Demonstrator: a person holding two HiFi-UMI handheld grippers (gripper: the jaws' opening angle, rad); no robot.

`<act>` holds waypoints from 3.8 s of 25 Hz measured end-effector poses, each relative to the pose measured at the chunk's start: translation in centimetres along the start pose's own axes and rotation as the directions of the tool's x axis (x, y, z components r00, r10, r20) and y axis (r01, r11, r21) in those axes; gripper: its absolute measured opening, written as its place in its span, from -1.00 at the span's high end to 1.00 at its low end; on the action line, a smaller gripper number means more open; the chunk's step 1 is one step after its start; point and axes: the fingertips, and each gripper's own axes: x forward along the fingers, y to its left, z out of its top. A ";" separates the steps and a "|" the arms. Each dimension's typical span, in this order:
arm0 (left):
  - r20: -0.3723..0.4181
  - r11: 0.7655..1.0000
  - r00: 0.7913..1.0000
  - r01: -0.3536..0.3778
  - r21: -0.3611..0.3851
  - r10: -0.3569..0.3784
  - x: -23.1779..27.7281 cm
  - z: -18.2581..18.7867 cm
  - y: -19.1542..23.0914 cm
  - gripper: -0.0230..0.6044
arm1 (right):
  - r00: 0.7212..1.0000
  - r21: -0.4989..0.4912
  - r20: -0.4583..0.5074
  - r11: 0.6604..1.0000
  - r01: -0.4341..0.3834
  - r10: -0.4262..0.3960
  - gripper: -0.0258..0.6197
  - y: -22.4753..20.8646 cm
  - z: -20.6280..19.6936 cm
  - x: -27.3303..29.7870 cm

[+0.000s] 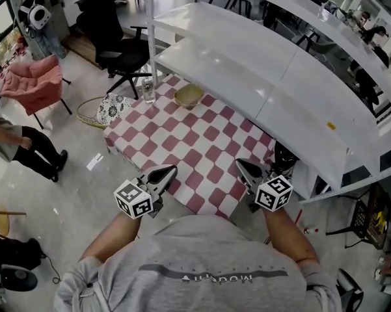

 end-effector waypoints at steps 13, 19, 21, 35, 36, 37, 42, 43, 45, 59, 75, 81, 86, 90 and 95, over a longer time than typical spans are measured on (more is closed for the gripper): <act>-0.009 0.978 0.979 -0.205 -0.031 0.204 6.8 -1.0 2.4 0.88 | 0.982 -0.059 -0.031 0.980 -0.189 0.188 0.84 -8.7 0.9 2.8; -0.016 0.936 0.944 -0.329 -0.128 0.330 9.9 -1.7 4.3 0.88 | 0.963 -0.099 -0.056 0.958 -0.270 0.265 0.84 -14.1 0.8 4.8; -0.037 0.926 0.939 -0.344 -0.153 0.343 10.1 -2.1 5.4 0.88 | 0.964 -0.094 -0.060 0.960 -0.265 0.260 0.84 -15.3 0.4 6.0; -0.113 0.899 0.944 -0.329 -0.289 0.309 14.3 -5.0 23.2 0.87 | 0.977 -0.189 -0.152 0.966 -0.179 0.151 0.84 -19.8 -2.9 19.7; -0.119 0.892 0.945 -0.327 -0.311 0.305 14.9 -5.3 24.3 0.88 | 0.976 -0.186 -0.154 0.966 -0.180 0.153 0.84 -20.2 -3.1 20.6; -0.125 0.885 0.945 -0.326 -0.333 0.301 15.4 -5.6 25.4 0.87 | 0.976 -0.185 -0.155 0.966 -0.183 0.156 0.84 -20.4 -3.2 21.6; -0.149 0.830 0.944 -0.331 -0.450 0.295 17.8 -7.1 30.6 0.86 | 0.973 -0.195 -0.158 0.960 -0.200 0.170 0.84 -21.5 -3.9 25.6; -0.156 0.815 0.943 -0.332 -0.474 0.293 18.3 -7.5 31.4 0.82 | 0.973 -0.193 -0.155 0.961 -0.200 0.171 0.84 -21.8 -3.9 26.2; -0.168 0.780 0.942 -0.335 -0.528 0.291 19.1 -8.4 33.2 0.69 | 0.973 -0.188 -0.151 0.961 -0.201 0.174 0.84 -22.1 -4.0 27.4; -0.258 0.523 0.903 -0.412 -0.746 0.345 22.9 -11.5 41.5 0.22 | 0.961 -0.159 -0.151 0.954 -0.253 0.230 0.84 -22.2 -4.8 30.2; -0.279 0.503 0.906 -0.412 -0.760 0.320 23.9 -12.2 42.1 0.77 | 0.956 -0.148 -0.186 0.955 -0.257 0.229 0.84 -23.0 -6.1 30.5; -0.161 0.510 0.943 -0.296 -0.808 0.291 23.2 -9.8 41.0 0.79 | 0.960 -0.128 -0.181 0.962 -0.240 0.215 0.84 -23.0 -5.7 30.0; -0.064 0.575 0.956 -0.225 -0.787 0.287 22.2 -6.5 39.1 0.79 | 0.964 -0.140 -0.180 0.964 -0.225 0.198 0.84 -22.7 -4.5 29.2; -0.006 0.655 0.958 -0.200 -0.729 0.287 21.5 -3.0 37.4 0.80 | 0.971 -0.157 -0.162 0.967 -0.199 0.174 0.84 -22.4 -2.5 28.5; 0.034 0.729 0.954 -0.203 -0.654 0.297 20.0 1.2 35.3 0.80 | 0.981 -0.166 -0.135 0.973 -0.163 0.142 0.84 -21.4 0.3 27.3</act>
